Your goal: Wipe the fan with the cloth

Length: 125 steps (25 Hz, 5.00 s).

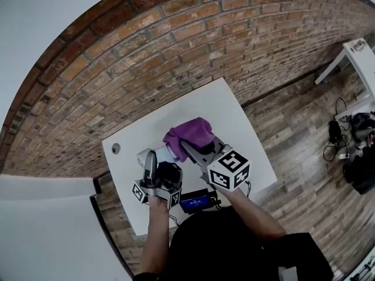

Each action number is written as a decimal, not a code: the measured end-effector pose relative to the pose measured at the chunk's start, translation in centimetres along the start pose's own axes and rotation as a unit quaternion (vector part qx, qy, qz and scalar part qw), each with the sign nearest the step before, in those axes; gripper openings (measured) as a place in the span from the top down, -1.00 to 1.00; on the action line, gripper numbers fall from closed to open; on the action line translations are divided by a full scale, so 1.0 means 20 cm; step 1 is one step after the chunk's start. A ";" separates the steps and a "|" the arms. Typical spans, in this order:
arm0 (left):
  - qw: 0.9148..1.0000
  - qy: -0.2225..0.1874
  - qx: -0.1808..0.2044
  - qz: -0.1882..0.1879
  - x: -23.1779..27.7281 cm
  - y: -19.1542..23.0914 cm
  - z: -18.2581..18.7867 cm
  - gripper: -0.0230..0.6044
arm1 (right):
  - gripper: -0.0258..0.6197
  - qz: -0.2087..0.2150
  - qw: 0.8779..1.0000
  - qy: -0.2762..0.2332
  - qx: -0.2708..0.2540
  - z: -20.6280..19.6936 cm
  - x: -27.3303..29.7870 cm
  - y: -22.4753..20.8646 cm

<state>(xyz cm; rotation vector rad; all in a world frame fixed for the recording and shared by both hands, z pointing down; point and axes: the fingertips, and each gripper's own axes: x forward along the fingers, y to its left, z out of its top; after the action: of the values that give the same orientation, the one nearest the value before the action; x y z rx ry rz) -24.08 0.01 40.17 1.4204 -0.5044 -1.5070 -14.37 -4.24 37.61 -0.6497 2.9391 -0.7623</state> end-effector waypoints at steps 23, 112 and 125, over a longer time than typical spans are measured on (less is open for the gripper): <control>1.000 -0.008 0.006 -0.005 0.00 -0.04 -0.01 0.43 | 0.73 -0.048 0.999 0.009 0.004 -0.07 -0.08 -0.14; 0.449 0.580 0.645 0.214 -0.21 1.07 0.31 -0.04 | 0.73 -0.101 0.968 0.166 0.159 -0.65 -0.75 -0.74; 0.358 0.673 0.628 0.154 -0.25 1.09 0.27 0.42 | 0.73 -0.101 0.968 0.167 0.158 -0.63 -0.74 -0.74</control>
<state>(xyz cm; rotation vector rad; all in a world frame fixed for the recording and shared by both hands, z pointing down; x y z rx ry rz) -22.06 -7.19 62.05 2.7475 -0.6949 1.1504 3.09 -4.21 54.74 -0.8733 2.9525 -1.4583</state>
